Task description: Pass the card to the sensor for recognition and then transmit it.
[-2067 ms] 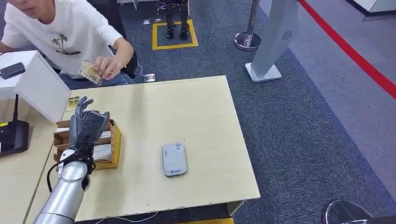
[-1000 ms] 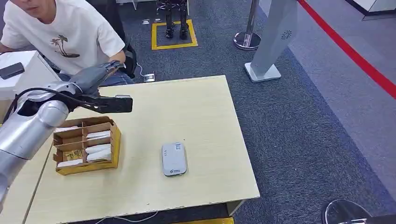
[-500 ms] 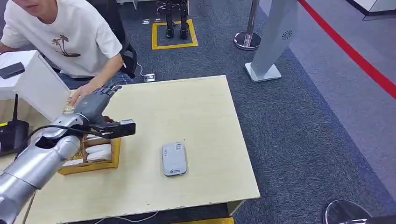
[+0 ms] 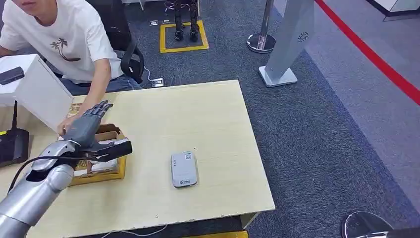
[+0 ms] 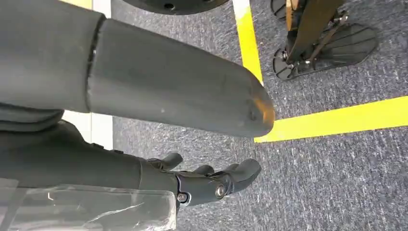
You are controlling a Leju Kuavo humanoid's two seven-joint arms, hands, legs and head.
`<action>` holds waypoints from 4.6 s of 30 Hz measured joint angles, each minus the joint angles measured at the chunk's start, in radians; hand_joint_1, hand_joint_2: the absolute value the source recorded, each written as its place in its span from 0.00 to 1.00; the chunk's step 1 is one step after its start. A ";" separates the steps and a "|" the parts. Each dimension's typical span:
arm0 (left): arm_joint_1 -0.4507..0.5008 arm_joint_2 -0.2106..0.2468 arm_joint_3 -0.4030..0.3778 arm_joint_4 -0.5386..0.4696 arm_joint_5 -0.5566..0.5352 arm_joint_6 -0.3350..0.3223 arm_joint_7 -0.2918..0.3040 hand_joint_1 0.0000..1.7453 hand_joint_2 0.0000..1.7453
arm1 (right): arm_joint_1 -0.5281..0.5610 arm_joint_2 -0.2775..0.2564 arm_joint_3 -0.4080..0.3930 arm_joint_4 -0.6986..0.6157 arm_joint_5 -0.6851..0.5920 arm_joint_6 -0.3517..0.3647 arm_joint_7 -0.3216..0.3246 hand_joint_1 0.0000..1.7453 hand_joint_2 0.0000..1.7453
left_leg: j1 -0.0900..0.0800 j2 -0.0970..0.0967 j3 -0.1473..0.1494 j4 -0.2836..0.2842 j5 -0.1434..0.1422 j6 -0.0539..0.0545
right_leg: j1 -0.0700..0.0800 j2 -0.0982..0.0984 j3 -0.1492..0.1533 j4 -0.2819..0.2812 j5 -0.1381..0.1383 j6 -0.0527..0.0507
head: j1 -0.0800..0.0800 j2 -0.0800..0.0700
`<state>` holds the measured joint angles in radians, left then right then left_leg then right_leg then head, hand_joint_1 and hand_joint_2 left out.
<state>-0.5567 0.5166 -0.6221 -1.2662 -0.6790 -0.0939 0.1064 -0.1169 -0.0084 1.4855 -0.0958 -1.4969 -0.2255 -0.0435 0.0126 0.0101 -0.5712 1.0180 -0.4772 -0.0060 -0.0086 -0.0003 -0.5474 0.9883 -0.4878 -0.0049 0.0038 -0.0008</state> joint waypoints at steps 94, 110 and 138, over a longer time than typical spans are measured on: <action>0.505 -0.449 0.547 -0.344 0.938 0.093 -0.476 0.00 1.00 | 0.001 -0.015 0.059 0.005 0.063 -0.048 0.088 0.00 1.00 | -0.001 -0.003 -0.001 0.000 0.000 0.001 | 0.000 -0.003 0.000 -0.002 0.000 0.001 | 0.000 0.000; 0.378 -0.443 0.512 -0.289 0.837 0.108 -0.423 0.00 1.00 | 0.005 0.008 -0.021 0.001 -0.015 -0.056 -0.048 0.00 1.00 | -0.001 -0.003 -0.001 0.000 0.000 0.001 | 0.000 -0.003 0.000 -0.002 0.000 0.001 | 0.000 0.000; 0.430 -0.294 0.499 -0.447 0.698 0.117 -0.364 0.00 1.00 | 0.033 0.039 -0.246 0.001 -0.021 -0.079 -0.195 0.00 1.00 | 0.000 -0.004 -0.002 0.000 0.001 0.001 | 0.001 -0.005 -0.001 -0.002 0.001 0.001 | 0.000 0.000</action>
<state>-0.1263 0.2228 -0.1228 -1.7132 0.0190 0.0229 -0.2579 -0.0841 0.0305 1.2390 -0.0946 -1.5183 -0.3040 -0.2381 0.0121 0.0065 -0.5734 1.0177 -0.4761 -0.0052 -0.0080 -0.0050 -0.5480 0.9864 -0.4866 -0.0043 0.0034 -0.0008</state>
